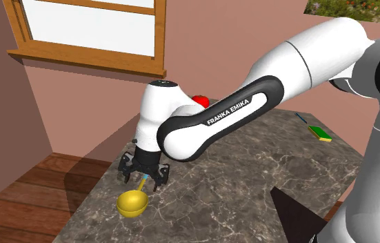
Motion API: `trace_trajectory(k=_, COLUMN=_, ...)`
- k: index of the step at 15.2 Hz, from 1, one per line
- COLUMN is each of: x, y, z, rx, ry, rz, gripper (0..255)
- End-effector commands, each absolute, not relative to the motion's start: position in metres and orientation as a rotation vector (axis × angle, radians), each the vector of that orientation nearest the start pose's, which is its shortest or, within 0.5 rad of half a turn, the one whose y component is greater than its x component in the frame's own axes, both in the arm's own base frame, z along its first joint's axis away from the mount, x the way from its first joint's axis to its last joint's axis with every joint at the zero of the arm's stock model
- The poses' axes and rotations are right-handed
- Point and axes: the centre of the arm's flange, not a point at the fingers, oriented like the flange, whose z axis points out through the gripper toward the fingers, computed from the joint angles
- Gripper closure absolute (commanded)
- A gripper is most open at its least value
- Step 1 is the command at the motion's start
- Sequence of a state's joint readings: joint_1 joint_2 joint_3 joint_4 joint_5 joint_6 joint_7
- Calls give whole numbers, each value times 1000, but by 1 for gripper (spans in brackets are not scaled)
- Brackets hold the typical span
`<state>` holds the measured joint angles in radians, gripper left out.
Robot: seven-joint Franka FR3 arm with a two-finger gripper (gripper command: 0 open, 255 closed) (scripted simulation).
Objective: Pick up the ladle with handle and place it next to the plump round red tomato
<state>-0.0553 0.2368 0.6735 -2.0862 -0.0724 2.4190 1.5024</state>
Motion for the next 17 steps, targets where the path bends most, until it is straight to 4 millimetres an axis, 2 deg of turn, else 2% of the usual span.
trace_trajectory(k=1, x=486, y=335, z=340, rx=-2695, ry=1234, rz=12, gripper=0)
trace_trajectory(k=3, x=487, y=336, z=332, rx=-2695, ry=1234, rz=12, gripper=0)
trace_trajectory(k=10, x=487, y=336, z=332, rx=-2695, ry=1234, rz=12, gripper=0)
trace_trajectory(k=11, x=487, y=336, z=332, rx=-2695, ry=1234, rz=12, gripper=255)
trace_trajectory(k=17, x=485, y=337, z=332, rx=-2695, ry=1234, rz=12, gripper=255)
